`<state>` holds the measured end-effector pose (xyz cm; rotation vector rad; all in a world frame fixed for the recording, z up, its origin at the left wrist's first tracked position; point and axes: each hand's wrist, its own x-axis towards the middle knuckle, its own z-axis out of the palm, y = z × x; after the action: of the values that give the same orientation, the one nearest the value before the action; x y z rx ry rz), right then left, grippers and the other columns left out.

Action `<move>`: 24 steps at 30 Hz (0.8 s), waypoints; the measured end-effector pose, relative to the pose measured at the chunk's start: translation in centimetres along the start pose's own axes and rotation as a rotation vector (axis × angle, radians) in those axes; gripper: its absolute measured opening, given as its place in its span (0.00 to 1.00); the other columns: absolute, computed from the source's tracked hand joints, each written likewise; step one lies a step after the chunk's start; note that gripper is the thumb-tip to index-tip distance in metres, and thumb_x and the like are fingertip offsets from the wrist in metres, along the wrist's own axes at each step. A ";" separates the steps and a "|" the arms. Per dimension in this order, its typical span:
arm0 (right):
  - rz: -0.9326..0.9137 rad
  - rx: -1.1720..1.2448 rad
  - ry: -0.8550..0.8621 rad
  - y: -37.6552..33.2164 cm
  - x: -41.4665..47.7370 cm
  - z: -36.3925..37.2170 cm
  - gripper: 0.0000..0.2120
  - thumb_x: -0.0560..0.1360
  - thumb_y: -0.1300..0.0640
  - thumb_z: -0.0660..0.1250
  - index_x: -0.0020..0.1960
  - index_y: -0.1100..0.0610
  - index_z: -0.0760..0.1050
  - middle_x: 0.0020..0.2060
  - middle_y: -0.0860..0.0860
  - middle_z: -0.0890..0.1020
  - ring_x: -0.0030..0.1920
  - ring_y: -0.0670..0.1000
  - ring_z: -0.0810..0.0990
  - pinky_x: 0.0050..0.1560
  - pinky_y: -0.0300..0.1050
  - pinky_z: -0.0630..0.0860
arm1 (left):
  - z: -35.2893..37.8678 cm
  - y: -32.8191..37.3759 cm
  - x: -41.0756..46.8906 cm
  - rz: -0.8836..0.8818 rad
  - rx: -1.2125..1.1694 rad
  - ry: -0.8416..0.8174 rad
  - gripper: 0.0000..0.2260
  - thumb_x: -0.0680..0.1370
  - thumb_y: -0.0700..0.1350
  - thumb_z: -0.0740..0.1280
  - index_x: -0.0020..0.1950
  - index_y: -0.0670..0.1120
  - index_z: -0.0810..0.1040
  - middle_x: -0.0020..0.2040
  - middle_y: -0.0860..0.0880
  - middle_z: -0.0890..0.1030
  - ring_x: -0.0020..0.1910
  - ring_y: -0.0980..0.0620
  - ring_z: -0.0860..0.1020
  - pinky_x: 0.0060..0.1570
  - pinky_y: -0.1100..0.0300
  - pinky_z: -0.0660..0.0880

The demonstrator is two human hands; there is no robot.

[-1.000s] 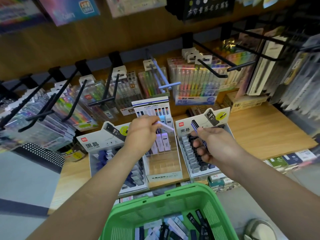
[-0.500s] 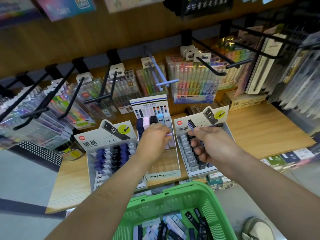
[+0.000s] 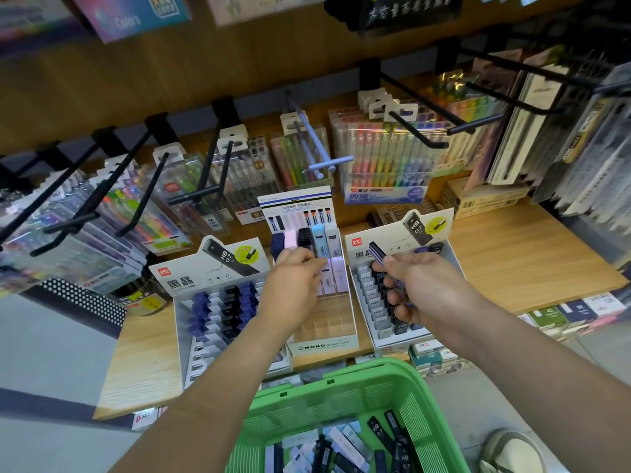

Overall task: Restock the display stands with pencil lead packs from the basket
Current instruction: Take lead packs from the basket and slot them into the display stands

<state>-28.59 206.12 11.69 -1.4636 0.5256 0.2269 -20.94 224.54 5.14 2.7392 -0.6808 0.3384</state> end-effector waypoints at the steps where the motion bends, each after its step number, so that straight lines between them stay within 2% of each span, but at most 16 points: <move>1: -0.002 -0.005 -0.002 0.0 0.0 0.0 0.13 0.82 0.57 0.61 0.64 0.58 0.76 0.37 0.51 0.72 0.31 0.47 0.71 0.25 0.38 0.69 | -0.1 0.0 0.0 0.006 0.005 0.003 0.12 0.74 0.38 0.70 0.57 0.42 0.82 0.49 0.46 0.79 0.51 0.45 0.72 0.48 0.53 0.74; 6: -0.011 -0.017 -0.011 0.1 -0.1 -0.1 0.13 0.82 0.56 0.60 0.64 0.58 0.76 0.37 0.50 0.72 0.31 0.46 0.71 0.27 0.38 0.69 | -0.4 0.2 0.6 -0.023 0.001 -0.029 0.09 0.76 0.44 0.70 0.55 0.46 0.82 0.51 0.50 0.79 0.51 0.50 0.71 0.49 0.58 0.70; 10: -0.014 -0.024 -0.013 0.1 -0.2 -0.1 0.13 0.83 0.56 0.60 0.64 0.58 0.76 0.37 0.51 0.72 0.32 0.46 0.71 0.27 0.38 0.69 | -0.9 0.1 0.9 -0.029 0.009 -0.076 0.05 0.76 0.47 0.69 0.51 0.49 0.81 0.51 0.52 0.80 0.52 0.52 0.70 0.50 0.56 0.72; 17: -0.017 -0.033 -0.017 0.2 -0.1 -0.2 0.12 0.82 0.56 0.60 0.62 0.57 0.77 0.38 0.51 0.72 0.31 0.47 0.71 0.27 0.39 0.69 | -1.5 0.1 1.1 0.066 0.004 -0.148 0.04 0.75 0.46 0.71 0.48 0.49 0.81 0.44 0.52 0.79 0.49 0.54 0.71 0.45 0.62 0.67; 20: -0.018 -0.034 -0.017 0.3 0.1 -0.2 0.12 0.82 0.55 0.61 0.62 0.57 0.77 0.35 0.51 0.73 0.31 0.48 0.70 0.29 0.41 0.69 | -2.6 -0.4 1.1 0.016 -0.033 -0.083 0.03 0.74 0.45 0.72 0.47 0.49 0.82 0.39 0.56 0.73 0.43 0.54 0.72 0.42 0.60 0.68; 24: -0.016 -0.032 -0.011 0.5 0.2 0.0 0.12 0.82 0.55 0.61 0.62 0.57 0.77 0.35 0.51 0.73 0.31 0.48 0.71 0.28 0.40 0.69 | -3.4 -1.7 1.2 -0.025 0.023 -0.040 0.03 0.74 0.44 0.72 0.46 0.48 0.83 0.37 0.53 0.76 0.42 0.53 0.72 0.40 0.60 0.67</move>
<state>-28.60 206.15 11.19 -1.4966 0.5029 0.2320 -19.62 226.66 8.22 2.7803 -0.6560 0.2878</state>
